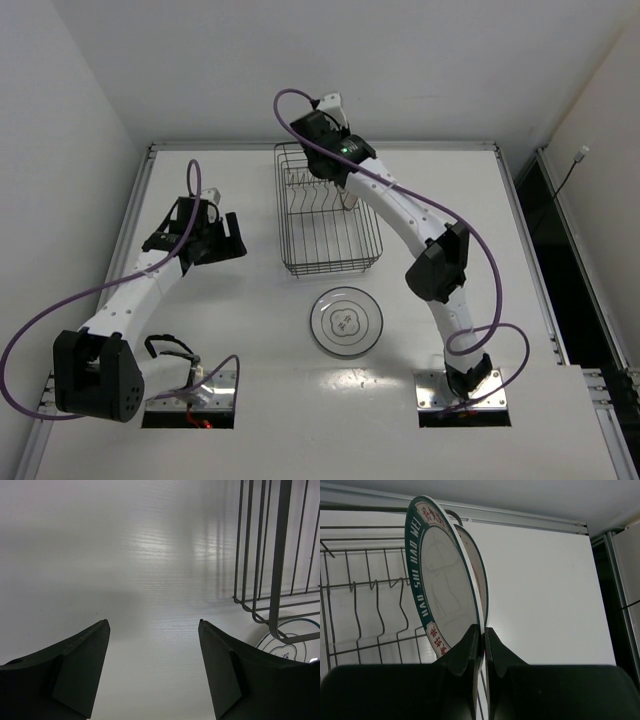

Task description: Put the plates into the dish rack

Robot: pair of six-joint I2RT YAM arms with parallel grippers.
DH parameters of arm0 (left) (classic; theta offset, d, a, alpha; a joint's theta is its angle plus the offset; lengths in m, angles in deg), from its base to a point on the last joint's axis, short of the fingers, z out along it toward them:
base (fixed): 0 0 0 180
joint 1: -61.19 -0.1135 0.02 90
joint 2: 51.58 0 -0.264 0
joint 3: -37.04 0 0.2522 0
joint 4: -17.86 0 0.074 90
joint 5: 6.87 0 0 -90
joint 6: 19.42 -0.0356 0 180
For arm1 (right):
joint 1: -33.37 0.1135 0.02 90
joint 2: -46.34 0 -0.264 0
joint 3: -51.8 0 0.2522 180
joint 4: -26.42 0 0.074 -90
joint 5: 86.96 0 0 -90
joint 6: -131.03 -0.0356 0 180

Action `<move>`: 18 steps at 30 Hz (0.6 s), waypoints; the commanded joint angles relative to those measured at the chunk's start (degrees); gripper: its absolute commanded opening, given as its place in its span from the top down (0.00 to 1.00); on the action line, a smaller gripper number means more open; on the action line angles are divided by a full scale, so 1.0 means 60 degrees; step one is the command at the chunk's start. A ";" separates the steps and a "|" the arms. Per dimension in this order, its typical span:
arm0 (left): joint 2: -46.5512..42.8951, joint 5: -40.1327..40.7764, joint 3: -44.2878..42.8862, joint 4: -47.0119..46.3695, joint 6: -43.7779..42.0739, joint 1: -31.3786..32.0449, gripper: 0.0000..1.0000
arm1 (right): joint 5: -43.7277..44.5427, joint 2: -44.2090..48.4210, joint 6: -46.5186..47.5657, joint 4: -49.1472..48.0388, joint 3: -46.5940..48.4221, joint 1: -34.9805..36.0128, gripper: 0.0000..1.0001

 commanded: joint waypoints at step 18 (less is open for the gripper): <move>0.0007 0.0093 -0.0012 -0.0246 -0.0086 0.0170 0.31 | 0.0444 0.0886 0.0107 -0.0926 -0.0258 -0.0114 1.00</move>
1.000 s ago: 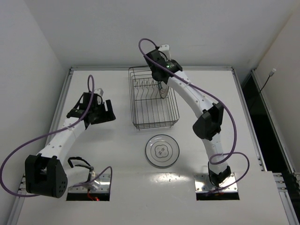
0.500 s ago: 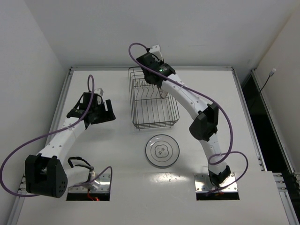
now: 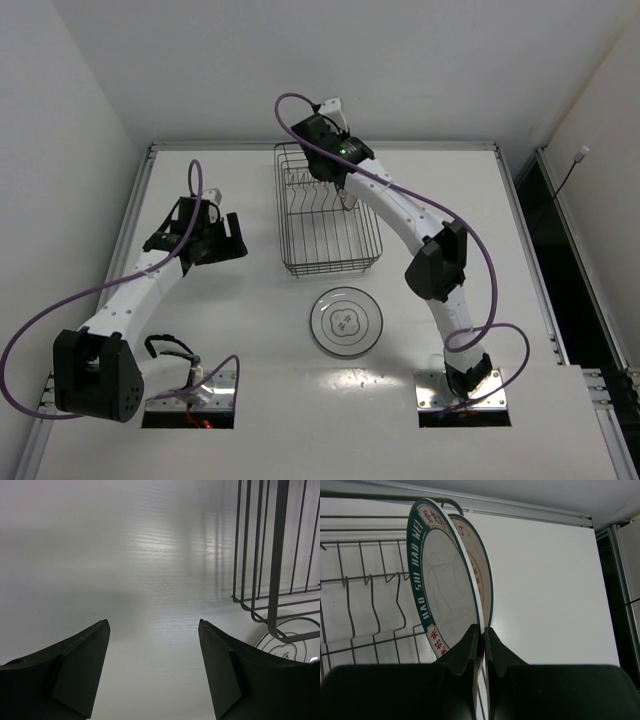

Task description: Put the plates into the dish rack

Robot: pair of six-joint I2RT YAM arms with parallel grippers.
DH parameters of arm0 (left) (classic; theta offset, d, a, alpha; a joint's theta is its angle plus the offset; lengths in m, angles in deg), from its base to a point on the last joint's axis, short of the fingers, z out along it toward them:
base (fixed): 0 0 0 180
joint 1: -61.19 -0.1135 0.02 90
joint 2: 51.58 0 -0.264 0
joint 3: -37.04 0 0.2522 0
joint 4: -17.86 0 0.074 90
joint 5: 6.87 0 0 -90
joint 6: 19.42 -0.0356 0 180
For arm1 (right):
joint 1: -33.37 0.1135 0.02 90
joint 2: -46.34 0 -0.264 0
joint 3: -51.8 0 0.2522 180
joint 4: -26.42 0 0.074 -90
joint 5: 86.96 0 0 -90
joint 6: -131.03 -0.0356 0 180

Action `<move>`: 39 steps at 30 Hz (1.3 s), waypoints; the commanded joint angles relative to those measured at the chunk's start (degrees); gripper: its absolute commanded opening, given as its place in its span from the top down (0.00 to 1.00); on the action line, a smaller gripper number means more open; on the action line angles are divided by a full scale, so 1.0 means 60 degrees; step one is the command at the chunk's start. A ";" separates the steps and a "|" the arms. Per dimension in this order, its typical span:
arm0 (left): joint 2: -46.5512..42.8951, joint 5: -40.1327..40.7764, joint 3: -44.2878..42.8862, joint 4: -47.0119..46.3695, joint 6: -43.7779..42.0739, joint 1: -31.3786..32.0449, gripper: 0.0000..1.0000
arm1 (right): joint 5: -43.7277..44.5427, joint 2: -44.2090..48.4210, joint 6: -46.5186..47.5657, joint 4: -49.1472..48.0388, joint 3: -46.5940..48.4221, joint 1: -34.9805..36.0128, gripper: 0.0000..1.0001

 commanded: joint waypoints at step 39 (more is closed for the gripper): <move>-0.0004 0.0068 -0.0012 -0.0224 -0.0086 0.0086 0.31 | -0.2642 0.0701 -0.0581 0.0604 -0.0209 -0.0644 0.74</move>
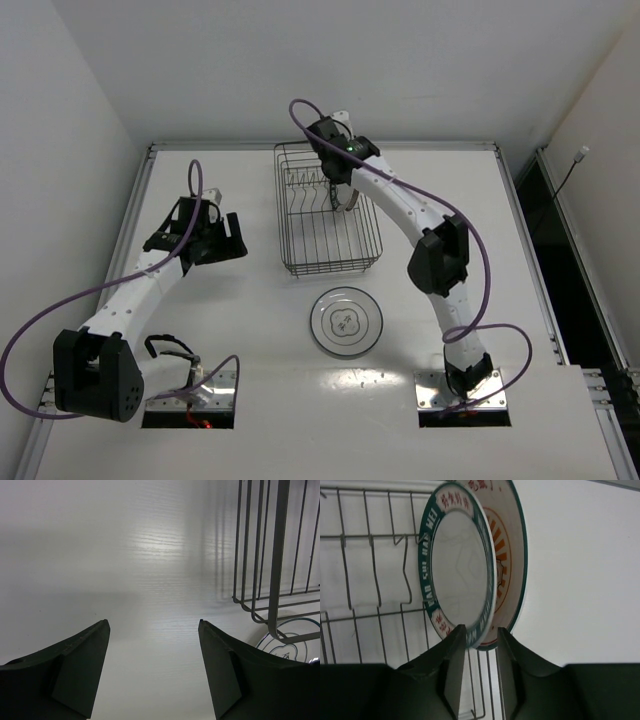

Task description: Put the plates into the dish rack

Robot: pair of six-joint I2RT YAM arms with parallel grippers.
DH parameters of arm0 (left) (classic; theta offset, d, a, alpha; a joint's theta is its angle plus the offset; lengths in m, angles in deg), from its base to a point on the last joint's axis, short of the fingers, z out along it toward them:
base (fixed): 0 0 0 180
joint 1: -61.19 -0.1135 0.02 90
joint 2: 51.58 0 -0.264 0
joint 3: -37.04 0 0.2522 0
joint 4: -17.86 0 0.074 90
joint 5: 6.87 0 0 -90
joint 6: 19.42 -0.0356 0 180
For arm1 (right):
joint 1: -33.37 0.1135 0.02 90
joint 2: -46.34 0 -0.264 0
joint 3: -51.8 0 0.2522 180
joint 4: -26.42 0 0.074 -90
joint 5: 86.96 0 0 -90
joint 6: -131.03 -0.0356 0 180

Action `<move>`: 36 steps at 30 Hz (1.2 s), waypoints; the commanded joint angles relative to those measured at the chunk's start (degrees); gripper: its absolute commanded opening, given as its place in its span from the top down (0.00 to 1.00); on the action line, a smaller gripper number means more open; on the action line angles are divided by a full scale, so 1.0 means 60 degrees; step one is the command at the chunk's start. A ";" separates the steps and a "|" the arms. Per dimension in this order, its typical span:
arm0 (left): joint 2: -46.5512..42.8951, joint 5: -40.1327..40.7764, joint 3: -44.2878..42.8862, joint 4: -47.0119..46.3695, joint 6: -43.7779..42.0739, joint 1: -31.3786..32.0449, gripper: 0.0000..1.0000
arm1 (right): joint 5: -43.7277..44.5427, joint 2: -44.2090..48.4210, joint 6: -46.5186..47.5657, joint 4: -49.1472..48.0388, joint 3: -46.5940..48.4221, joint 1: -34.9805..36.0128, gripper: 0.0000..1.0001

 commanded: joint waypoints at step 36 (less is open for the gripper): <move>-0.0275 0.0237 0.0075 -0.0327 0.0001 0.0522 0.30 | -1.2663 0.8621 -0.2099 -0.4966 -1.6841 -0.4559 0.31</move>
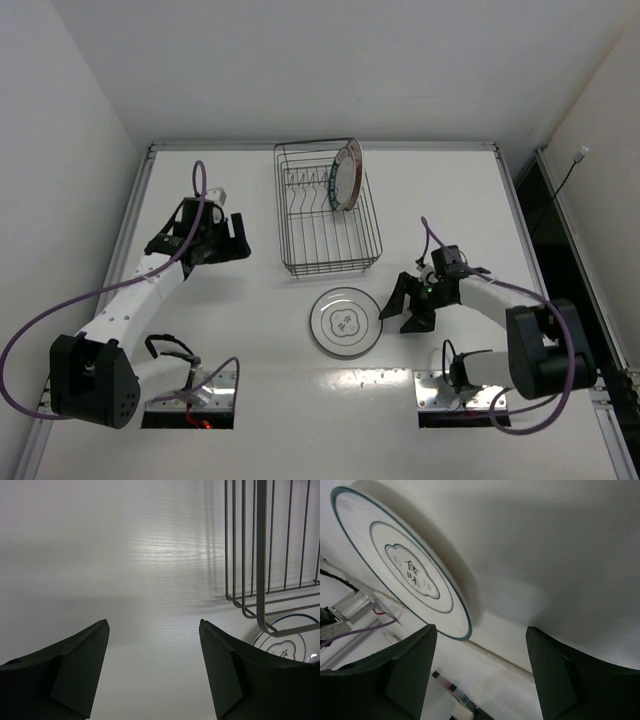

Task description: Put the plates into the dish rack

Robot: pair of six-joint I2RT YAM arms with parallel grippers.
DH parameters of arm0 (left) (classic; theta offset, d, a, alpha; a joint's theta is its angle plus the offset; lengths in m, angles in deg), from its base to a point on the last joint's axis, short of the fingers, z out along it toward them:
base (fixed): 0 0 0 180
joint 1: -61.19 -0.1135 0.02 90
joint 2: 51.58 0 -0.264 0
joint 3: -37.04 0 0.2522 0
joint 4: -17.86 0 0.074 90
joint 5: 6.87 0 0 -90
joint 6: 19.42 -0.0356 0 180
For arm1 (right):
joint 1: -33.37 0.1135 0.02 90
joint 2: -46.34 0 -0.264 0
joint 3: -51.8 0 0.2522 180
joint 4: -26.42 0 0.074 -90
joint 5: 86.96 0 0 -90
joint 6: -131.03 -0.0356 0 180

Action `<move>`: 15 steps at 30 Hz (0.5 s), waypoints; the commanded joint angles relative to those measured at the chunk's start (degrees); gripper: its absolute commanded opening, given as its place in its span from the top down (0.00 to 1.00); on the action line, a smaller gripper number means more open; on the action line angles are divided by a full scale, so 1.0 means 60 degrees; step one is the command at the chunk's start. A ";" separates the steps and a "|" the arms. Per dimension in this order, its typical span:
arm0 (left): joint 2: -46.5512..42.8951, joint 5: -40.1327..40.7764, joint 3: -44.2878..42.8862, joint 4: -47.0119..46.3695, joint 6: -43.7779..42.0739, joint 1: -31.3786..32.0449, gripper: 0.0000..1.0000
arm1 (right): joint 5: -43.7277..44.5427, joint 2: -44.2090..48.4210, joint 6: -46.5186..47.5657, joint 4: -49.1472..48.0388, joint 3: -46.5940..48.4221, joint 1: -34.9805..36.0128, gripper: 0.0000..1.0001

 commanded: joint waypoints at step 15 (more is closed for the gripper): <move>-0.0027 -0.0052 0.0057 -0.0257 -0.0006 0.0096 0.30 | -0.1487 -0.3479 0.0251 -0.2674 0.0558 0.0046 0.61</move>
